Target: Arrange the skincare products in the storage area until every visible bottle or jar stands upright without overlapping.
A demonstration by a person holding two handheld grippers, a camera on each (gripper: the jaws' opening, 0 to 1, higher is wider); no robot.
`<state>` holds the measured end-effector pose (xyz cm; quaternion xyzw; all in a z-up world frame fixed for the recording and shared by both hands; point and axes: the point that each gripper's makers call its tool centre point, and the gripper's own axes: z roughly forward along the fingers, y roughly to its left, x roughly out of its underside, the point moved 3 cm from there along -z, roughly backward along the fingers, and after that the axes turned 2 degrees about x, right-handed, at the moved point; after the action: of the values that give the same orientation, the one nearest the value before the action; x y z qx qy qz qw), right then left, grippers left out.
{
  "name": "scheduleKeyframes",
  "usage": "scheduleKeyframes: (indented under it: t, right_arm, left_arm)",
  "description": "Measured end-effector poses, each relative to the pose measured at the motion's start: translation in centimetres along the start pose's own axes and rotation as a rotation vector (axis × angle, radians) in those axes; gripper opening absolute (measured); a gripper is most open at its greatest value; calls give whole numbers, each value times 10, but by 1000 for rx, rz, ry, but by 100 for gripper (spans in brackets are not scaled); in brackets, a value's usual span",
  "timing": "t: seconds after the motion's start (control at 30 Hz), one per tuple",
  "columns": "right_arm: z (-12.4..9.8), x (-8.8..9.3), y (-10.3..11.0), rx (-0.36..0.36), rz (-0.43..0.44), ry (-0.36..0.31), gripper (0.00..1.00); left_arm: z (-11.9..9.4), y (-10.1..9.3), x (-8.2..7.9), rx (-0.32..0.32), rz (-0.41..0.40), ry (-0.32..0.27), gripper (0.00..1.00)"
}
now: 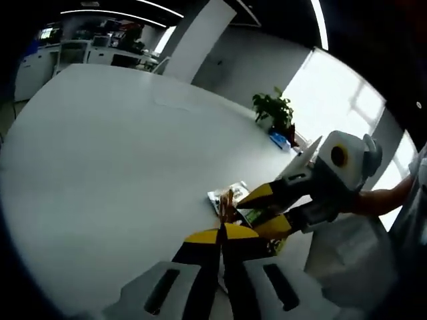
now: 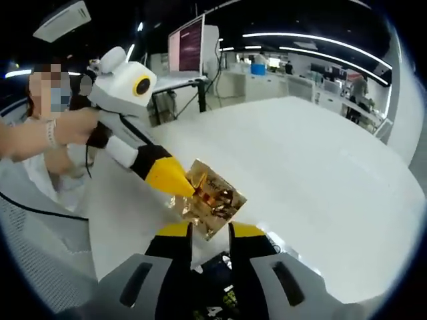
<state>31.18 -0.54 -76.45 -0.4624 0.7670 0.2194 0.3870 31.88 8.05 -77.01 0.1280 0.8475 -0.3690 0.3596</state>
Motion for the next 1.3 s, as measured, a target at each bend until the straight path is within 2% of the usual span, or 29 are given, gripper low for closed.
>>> scheduleKeyframes:
  t: [0.13, 0.27, 0.47, 0.67, 0.83, 1.0, 1.3]
  right_arm:
    - [1, 2, -1, 2, 3, 8, 21]
    - [2, 2, -1, 1, 2, 6, 21]
    - [4, 5, -2, 1, 1, 11, 21]
    - [11, 7, -1, 4, -3, 15, 21]
    - [17, 11, 0, 18, -40, 28, 20]
    - [21, 11, -2, 33, -59, 26, 19]
    - [32, 14, -5, 36, -60, 26, 19]
  left_arm:
    - [7, 5, 4, 6, -18, 34, 0]
    - [13, 11, 9, -19, -30, 69, 0]
    - [21, 16, 8, -38, -36, 91, 0]
    - [25, 18, 14, -77, 27, 145, 0]
    - [28, 20, 14, -106, 110, 199, 0]
    - [32, 18, 12, -106, 171, 233, 0]
    - [39, 20, 12, -117, 203, 289, 0]
